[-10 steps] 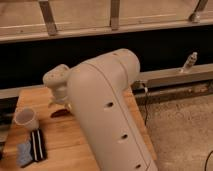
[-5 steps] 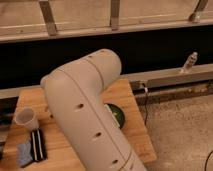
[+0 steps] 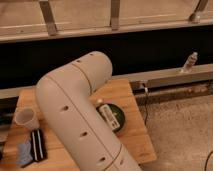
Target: Place the pepper on the white sponge
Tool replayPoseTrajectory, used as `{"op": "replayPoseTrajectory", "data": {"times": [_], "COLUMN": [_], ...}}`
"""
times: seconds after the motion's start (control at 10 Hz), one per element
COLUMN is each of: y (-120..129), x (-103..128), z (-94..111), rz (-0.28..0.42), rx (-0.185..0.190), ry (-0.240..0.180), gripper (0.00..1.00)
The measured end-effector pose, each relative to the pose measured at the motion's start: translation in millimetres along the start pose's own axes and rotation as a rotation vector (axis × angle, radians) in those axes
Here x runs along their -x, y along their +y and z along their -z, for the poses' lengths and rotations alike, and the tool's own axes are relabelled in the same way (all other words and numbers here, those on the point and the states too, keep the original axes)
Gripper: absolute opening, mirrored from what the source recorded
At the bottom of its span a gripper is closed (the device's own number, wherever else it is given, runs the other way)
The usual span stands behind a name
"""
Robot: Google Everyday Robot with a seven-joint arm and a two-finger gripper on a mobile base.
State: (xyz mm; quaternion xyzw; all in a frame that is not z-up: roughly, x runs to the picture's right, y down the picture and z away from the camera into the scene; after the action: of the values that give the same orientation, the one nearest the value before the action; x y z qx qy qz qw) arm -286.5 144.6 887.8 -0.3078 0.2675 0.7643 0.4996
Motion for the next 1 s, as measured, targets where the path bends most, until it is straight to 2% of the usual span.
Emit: {"op": "replayPoseTrajectory", "data": {"times": [0.2,0.4,0.5,1.0], "y": [-13,-19,-22,-26], "x": [16,19,19,13], "z": [3,1,-1,-2], "rz": [-0.033,-0.038,-0.033,-0.015], "rx": [-0.002,-0.002,0.002,0.006], "ry": [-0.011,-0.010,-0.003,0.010], "gripper": [0.80,0.79,0.74,0.24]}}
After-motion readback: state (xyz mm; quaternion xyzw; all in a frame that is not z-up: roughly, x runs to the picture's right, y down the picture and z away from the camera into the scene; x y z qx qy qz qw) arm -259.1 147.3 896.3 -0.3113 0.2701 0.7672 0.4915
